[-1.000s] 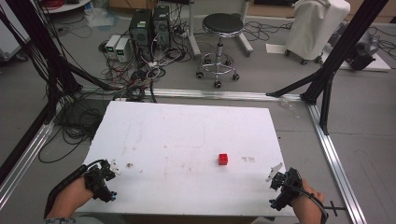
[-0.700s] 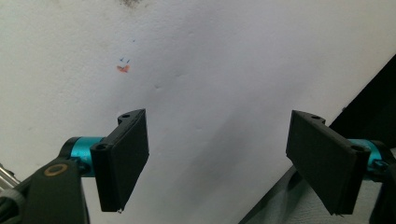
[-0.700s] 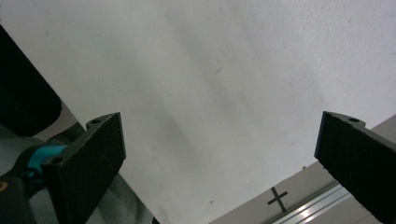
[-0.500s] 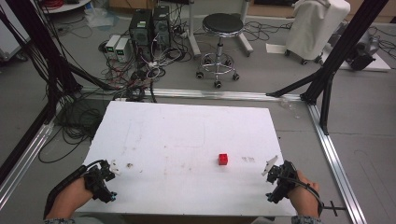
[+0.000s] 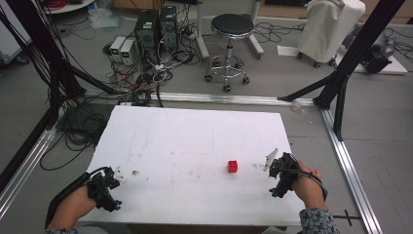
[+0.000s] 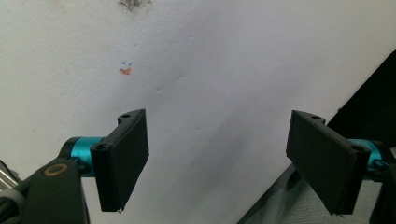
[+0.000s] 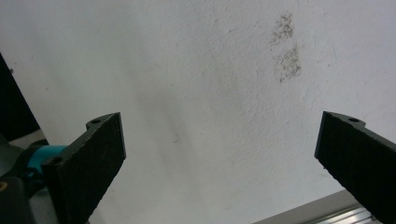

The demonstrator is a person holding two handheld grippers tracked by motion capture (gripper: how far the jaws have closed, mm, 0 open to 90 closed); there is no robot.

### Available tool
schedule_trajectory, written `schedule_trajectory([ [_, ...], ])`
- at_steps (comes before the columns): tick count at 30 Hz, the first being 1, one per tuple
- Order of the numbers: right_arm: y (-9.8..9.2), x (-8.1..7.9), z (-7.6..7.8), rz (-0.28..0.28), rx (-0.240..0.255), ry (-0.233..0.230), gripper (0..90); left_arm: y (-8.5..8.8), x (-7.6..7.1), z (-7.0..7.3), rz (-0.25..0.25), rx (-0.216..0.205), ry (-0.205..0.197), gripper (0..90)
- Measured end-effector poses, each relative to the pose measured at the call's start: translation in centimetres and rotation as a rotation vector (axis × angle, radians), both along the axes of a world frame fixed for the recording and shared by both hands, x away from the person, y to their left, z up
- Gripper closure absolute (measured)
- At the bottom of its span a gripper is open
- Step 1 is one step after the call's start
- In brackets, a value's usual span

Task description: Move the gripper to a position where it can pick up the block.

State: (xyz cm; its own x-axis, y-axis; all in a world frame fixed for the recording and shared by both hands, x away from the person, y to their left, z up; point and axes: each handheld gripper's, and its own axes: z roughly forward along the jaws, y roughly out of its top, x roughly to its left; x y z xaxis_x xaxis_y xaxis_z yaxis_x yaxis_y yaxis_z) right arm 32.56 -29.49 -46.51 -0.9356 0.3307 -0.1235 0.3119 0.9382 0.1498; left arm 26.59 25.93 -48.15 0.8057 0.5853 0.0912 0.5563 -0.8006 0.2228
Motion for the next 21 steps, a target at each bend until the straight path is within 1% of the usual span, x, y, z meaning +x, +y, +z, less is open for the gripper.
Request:
schedule_trajectory([
  [1,0.2,0.3,0.1,0.014,-0.006,0.002,1.0,0.0,0.0,0.0,-0.001,0.001,0.001,21.4],
  [5,0.7,1.4,0.5,0.055,-0.004,0.014,1.0,0.1,0.0,0.1,-0.001,0.002,0.001,21.4],
  [11,1.5,3.0,0.9,0.094,-0.036,0.03,1.1,0.1,0.0,0.1,0.01,-0.01,-0.005,21.4],
  [12,1.6,3.2,1.0,0.099,-0.037,0.026,1.1,0.1,0.0,0.1,0.01,-0.01,-0.005,21.4],
  [14,1.7,3.7,1.1,0.109,-0.041,0.035,1.1,0.1,0.0,0.1,0.01,-0.01,-0.005,21.4],
  [15,1.8,4.0,1.1,0.121,-0.043,0.032,1.1,0.2,0.0,0.2,0.005,-0.006,-0.003,21.4],
  [17,2.1,4.4,1.2,0.131,-0.049,0.039,1.1,0.2,0.0,0.1,0.016,-0.015,-0.006,21.4],
  [18,2.2,4.5,1.3,0.135,-0.057,0.032,1.1,0.2,0.0,0.1,0.016,-0.015,-0.006,21.4],
  [19,2.3,4.8,1.4,0.155,-0.055,0.029,1.0,0.3,0.0,0.1,0.024,-0.02,-0.011,21.4],
  [20,2.5,5.0,1.5,0.164,-0.057,0.036,1.1,0.3,0.0,0.2,0.024,-0.02,-0.011,21.4],
  [21,2.6,5.2,1.6,0.171,-0.063,0.029,1.1,0.3,0.0,0.2,0.024,-0.02,-0.011,21.4],
])
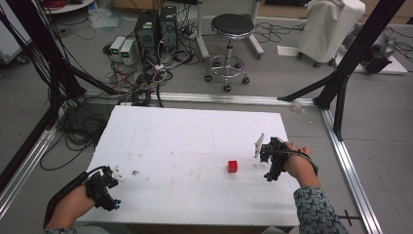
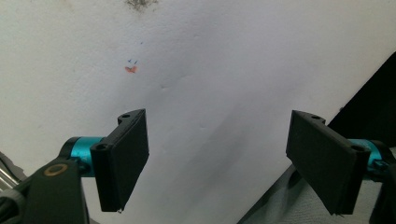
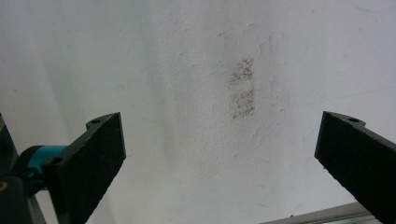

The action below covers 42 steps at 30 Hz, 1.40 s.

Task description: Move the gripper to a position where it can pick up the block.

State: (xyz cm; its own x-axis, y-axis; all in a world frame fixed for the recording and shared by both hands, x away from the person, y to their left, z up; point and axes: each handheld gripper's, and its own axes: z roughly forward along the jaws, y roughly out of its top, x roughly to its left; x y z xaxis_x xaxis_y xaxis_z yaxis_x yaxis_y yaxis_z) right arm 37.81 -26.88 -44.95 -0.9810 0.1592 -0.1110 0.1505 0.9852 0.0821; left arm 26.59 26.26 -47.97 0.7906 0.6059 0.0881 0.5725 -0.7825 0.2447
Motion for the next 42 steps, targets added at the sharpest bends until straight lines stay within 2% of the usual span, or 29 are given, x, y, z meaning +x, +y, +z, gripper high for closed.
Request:
schedule_trajectory([
  [4,0.4,0.5,0.2,0.021,-0.01,0.0,1.1,0.1,0.0,0.0,0.002,-0.001,0.001,21.4],
  [5,0.8,0.7,0.4,0.042,-0.013,-0.013,1.1,0.1,0.0,0.0,0.002,0.003,0.003,21.4],
  [9,1.6,1.1,0.5,0.08,-0.009,-0.019,1.1,0.1,0.1,0.0,-0.003,0.005,0.009,21.4],
  [10,2.3,1.4,0.4,0.104,-0.007,-0.017,1.1,0.1,0.1,0.0,-0.001,0.001,0.006,21.4],
  [22,5.3,2.3,-0.8,0.181,0.028,0.001,1.1,0.0,0.2,-0.1,-0.008,0.006,0.012,21.4],
  [30,6.9,2.8,-1.8,0.22,0.048,0.013,1.1,0.0,0.2,-0.1,-0.003,-0.002,0.005,21.4],
  [42,8.5,3.6,-3.5,0.226,0.035,0.045,1.1,0.0,0.2,0.0,-0.002,-0.004,0.007,21.4],
])
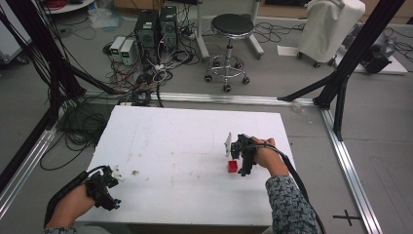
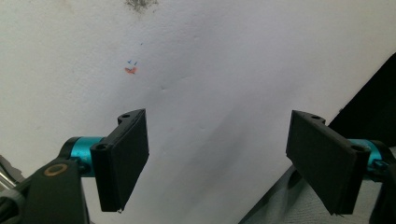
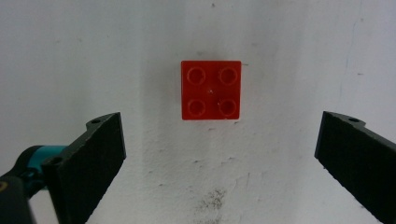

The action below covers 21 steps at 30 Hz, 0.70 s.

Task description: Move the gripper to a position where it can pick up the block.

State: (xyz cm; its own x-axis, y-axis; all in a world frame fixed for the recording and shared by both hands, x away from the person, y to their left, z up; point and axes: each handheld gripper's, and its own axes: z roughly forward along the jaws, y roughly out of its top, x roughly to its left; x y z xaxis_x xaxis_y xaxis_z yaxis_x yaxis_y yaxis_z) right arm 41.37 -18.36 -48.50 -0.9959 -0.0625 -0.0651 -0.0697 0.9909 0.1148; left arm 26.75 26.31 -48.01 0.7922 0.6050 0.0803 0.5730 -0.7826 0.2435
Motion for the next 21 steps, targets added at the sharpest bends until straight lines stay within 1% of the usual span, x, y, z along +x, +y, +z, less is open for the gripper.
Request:
schedule_trajectory([
  [3,0.3,0.2,-0.3,-0.001,-0.002,0.005,1.1,0.0,0.0,0.0,0.004,-0.004,-0.001,21.4],
  [4,0.4,0.2,-0.4,0.001,-0.002,0.007,1.1,0.0,0.0,0.0,0.0,0.0,0.0,21.4],
  [6,0.6,0.3,-0.7,0.006,-0.009,0.007,1.1,0.0,0.0,0.1,-0.002,0.002,0.0,21.4],
  [8,0.9,0.4,-1.0,0.006,-0.015,0.016,1.0,0.0,0.0,0.1,-0.002,0.0,0.0,21.4],
  [9,1.0,0.4,-1.2,0.007,-0.022,0.012,1.1,0.0,0.0,0.0,0.0,-0.004,-0.002,21.4],
  [14,1.4,0.4,-1.8,0.012,-0.032,0.025,1.1,0.0,0.0,0.1,-0.002,-0.002,-0.002,21.4],
  [16,1.7,0.4,-2.3,0.024,-0.043,0.04,1.1,0.1,0.0,0.2,-0.006,0.001,0.001,21.4],
  [17,1.8,0.4,-2.4,0.03,-0.048,0.04,1.1,0.1,-0.1,0.2,0.002,-0.004,-0.004,21.4],
  [18,1.9,0.4,-2.5,0.028,-0.052,0.041,1.1,0.2,-0.1,0.2,0.002,-0.006,-0.004,21.4],
  [19,1.9,0.3,-2.6,0.011,-0.061,0.047,1.1,0.2,-0.1,0.2,0.002,-0.006,-0.004,21.4],
  [20,2.0,0.4,-2.7,0.023,-0.053,0.047,1.0,0.2,-0.1,0.2,0.001,-0.005,-0.004,21.4],
  [21,2.0,0.4,-2.8,0.025,-0.057,0.045,1.0,0.2,-0.1,0.3,0.002,-0.004,-0.006,21.4],
])
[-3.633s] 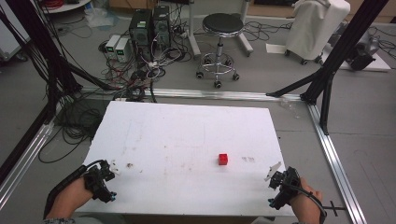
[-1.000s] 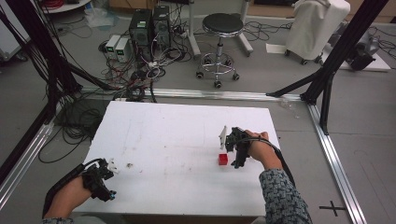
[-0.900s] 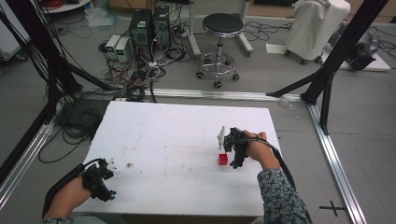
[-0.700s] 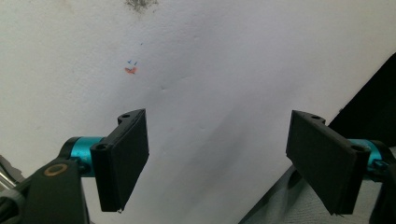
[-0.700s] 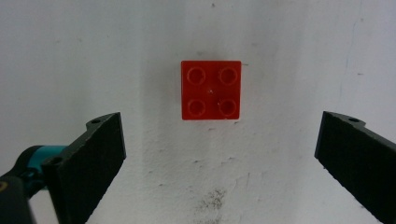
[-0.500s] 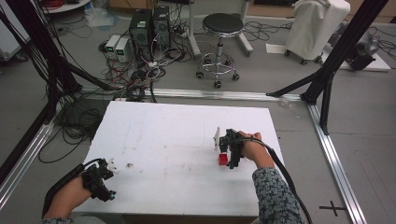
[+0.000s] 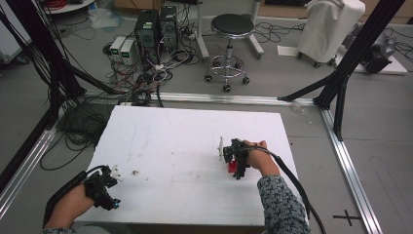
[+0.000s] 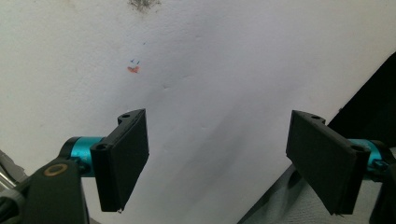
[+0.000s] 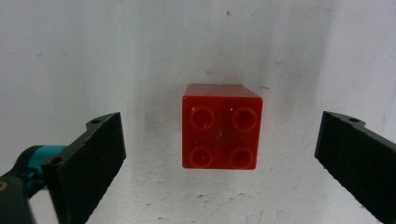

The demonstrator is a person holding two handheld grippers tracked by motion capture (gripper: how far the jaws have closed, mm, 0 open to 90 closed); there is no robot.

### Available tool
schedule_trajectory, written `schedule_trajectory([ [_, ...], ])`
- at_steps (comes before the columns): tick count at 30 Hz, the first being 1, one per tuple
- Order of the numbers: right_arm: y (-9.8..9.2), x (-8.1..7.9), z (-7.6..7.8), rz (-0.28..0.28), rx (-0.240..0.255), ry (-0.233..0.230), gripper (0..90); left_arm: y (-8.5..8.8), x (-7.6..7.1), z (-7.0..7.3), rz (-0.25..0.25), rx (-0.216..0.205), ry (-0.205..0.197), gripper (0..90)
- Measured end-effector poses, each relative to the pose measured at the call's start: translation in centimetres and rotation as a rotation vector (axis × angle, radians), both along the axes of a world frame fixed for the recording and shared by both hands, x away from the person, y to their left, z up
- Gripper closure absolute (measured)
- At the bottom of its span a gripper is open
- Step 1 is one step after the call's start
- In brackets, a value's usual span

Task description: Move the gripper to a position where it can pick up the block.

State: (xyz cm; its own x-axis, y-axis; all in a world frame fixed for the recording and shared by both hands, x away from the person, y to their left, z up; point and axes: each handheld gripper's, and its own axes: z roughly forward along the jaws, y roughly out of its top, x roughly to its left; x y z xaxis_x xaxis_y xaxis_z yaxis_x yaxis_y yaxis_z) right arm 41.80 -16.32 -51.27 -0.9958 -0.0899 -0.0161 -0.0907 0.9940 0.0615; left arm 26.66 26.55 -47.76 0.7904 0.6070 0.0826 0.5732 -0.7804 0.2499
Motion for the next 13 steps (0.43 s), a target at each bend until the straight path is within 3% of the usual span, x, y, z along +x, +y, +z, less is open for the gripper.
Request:
schedule_trajectory([
  [7,-0.03,-0.13,-0.05,-0.019,-0.016,0.006,1.1,0.03,-0.05,0.03,0.001,-0.005,-0.001,21.4],
  [9,-0.02,0.0,-0.03,0.004,-0.005,0.0,1.1,0.02,-0.04,0.04,0.001,-0.003,-0.001,21.4],
  [13,-0.09,-0.23,0.13,-0.02,-0.012,-0.004,1.1,-0.06,-0.03,0.08,-0.002,-0.004,-0.004,21.4],
])
